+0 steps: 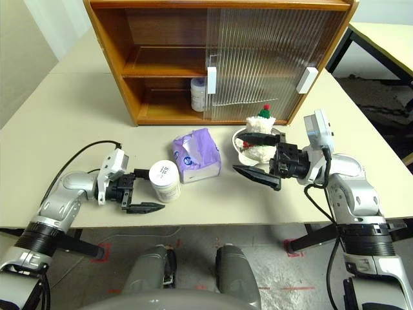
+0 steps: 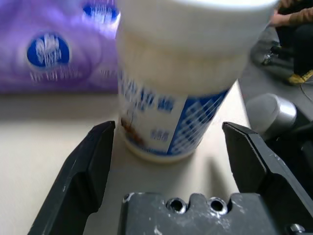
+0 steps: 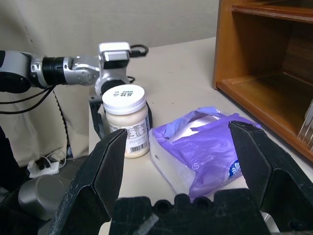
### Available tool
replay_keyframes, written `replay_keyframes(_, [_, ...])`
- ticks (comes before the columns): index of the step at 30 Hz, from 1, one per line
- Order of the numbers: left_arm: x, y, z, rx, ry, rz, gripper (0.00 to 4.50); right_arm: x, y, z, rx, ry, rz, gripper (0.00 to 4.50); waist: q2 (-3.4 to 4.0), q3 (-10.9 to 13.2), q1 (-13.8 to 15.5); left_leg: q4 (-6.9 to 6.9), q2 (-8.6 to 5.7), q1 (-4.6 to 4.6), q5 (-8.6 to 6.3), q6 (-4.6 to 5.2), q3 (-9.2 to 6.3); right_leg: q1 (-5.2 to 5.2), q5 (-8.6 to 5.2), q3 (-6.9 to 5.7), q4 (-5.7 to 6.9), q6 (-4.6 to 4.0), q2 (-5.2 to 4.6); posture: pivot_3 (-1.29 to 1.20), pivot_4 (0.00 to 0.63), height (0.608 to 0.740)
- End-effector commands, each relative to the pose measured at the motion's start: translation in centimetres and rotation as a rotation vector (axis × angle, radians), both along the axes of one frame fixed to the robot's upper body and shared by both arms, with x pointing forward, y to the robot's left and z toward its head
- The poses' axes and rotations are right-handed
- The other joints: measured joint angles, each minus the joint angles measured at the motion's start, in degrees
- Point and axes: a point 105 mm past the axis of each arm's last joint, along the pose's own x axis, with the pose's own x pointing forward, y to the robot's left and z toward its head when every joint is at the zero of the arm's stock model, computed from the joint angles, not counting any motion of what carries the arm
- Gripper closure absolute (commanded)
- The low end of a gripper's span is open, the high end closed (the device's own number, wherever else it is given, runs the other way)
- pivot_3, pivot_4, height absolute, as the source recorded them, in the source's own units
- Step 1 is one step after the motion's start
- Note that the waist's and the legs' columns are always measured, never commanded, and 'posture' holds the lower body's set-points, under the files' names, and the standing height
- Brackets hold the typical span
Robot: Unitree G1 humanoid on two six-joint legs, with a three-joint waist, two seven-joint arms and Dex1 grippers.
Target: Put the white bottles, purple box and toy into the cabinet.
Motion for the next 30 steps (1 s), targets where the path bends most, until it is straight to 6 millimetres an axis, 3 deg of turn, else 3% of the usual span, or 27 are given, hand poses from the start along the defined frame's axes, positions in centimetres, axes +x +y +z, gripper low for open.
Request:
replay_keyframes(1, [0.0,-0.6,-0.8,0.01,-0.006,-0.01,0.04,-0.2,0.0,0.1,-0.006,-0.003,0.003,0.0,0.01,0.0,-0.1,0.0,0.0,0.0,0.0,0.0,-0.01,0.02,0.0,0.0,-0.01,0.0,0.0,-0.01,0.055,0.74])
replay_keyframes(10, [0.4,-1.6,-1.2,-0.046,-0.007,0.009,0.04,-0.1,0.1,-0.1,-0.012,0.002,0.004,0.0,0.18,-0.1,0.1,0.05,-0.04,0.01,0.0,0.0,-0.03,0.1,0.03,-0.01,-0.02,0.07,-0.08,-0.02,0.053,0.74])
replay_keyframes(12, [0.4,-1.8,-1.4,-0.05,-0.005,0.007,0.41,-0.1,0.1,-0.1,-0.013,0.002,0.002,0.0,0.23,-0.1,0.2,0.07,-0.04,0.02,0.0,0.0,-0.03,0.11,0.04,-0.01,-0.02,0.08,-0.08,-0.02,0.053,0.74])
replay_keyframes(15, [0.5,-2.0,-1.5,-0.058,-0.01,0.007,1.35,-0.1,0.0,-0.2,-0.016,0.004,0.0,0.0,0.3,-0.2,0.5,0.08,-0.04,0.02,0.0,0.0,-0.03,0.12,0.04,-0.01,-0.02,0.09,-0.08,-0.02,0.05,0.74])
replay_keyframes(20, [0.6,-1.9,-1.4,-0.077,-0.015,0.015,1.45,-0.1,0.0,-0.3,-0.016,0.006,-0.002,0.0,0.43,-0.3,0.9,0.11,-0.06,0.02,0.0,0.0,-0.03,0.15,0.04,-0.03,-0.05,0.09,-0.08,-0.02,0.049,0.74])
replay_keyframes(24, [1.5,-0.4,-0.5,-0.1,-0.049,0.087,1.45,-0.1,0.0,-0.2,0.005,0.004,-0.012,0.0,0.46,-0.3,0.9,0.1,-0.04,0.02,0.0,0.0,-0.03,0.14,0.04,-0.06,-0.04,0.09,-0.06,-0.02,0.047,0.74])
replay_keyframes(30, [5.2,3.1,2.3,-0.117,-0.212,0.33,1.45,-0.3,-0.1,0.3,0.075,0.01,-0.052,0.0,0.42,-0.3,0.3,0.05,-0.01,-0.02,0.0,0.0,-0.12,0.05,0.05,-0.1,-0.02,0.07,0.04,-0.01,0.045,0.74])
